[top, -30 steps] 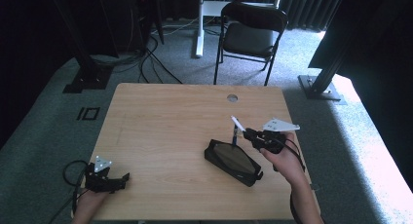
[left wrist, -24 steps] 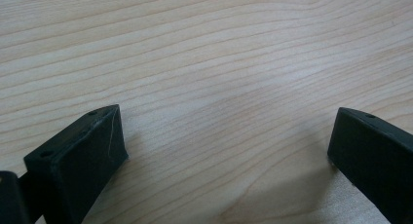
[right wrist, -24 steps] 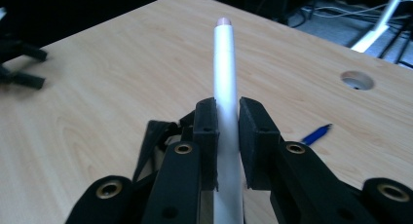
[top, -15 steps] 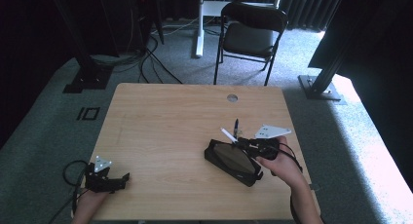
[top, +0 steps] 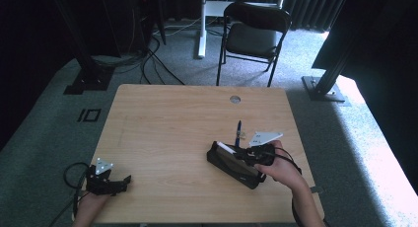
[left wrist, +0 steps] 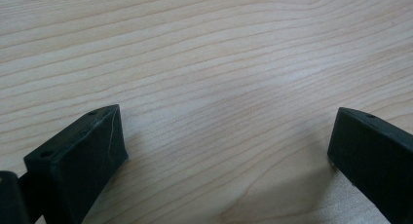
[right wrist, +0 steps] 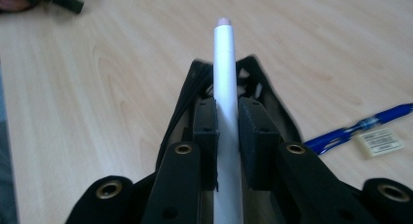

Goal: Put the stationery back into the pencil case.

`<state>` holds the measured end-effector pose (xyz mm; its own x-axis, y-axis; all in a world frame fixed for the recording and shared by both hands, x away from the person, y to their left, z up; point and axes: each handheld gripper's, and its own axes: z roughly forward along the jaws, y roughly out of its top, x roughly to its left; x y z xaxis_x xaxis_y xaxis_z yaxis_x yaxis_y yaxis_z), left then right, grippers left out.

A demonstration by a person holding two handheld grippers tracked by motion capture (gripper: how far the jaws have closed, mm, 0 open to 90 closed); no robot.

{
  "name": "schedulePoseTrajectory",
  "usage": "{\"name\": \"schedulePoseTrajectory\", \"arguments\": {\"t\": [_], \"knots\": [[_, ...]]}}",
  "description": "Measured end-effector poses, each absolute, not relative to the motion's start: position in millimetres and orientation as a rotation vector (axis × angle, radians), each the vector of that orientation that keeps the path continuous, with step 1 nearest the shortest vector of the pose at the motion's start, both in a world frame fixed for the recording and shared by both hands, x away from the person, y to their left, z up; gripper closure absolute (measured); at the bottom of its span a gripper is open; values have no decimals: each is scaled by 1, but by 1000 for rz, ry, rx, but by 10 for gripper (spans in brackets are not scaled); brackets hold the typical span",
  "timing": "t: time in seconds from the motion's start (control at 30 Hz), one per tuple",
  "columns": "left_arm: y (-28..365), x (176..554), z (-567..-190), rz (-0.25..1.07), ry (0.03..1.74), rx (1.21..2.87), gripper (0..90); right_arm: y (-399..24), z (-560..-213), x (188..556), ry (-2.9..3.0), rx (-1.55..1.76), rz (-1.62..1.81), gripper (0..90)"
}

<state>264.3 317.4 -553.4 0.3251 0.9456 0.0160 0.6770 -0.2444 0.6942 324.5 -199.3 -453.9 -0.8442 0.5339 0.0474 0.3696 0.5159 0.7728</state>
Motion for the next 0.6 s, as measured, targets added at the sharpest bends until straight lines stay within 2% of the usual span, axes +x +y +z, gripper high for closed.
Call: {"name": "schedulePoseTrajectory", "arguments": {"t": [0.6], "knots": [[317,264,-553,593,1423,2008,5,-189,-474,336,2678,794,1061,787]]}}
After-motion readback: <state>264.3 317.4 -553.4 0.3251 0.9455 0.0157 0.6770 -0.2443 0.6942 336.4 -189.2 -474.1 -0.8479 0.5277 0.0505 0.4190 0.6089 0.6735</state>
